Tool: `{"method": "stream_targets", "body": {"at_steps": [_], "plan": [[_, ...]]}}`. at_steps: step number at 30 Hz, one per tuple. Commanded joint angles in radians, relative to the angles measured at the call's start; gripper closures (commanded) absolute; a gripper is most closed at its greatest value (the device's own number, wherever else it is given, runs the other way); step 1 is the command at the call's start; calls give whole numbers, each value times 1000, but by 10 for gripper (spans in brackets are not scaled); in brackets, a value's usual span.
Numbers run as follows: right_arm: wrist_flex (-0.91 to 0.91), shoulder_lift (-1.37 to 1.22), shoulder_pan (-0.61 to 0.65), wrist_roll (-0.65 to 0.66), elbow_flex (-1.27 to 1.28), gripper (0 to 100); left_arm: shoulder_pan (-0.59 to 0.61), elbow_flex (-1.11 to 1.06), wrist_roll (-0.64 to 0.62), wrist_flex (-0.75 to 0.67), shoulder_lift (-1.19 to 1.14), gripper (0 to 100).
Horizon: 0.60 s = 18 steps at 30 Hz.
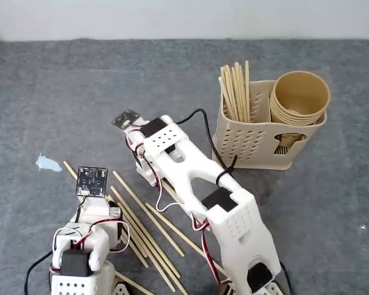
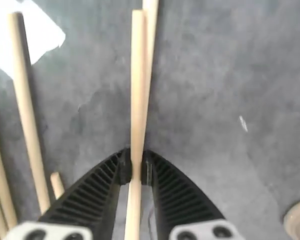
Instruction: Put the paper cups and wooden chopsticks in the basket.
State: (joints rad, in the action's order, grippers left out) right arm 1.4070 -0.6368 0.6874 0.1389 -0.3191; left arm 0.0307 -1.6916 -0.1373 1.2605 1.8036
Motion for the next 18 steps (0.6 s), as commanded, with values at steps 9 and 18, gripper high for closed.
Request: {"method": "stream_targets", "body": {"at_steps": [9,18], "plan": [[156,163,-13,-12,-14,990,0,8,-11,3,17,986],[278,469,-35,-12,-14,990,0,8,-11,3,17,986]]}}
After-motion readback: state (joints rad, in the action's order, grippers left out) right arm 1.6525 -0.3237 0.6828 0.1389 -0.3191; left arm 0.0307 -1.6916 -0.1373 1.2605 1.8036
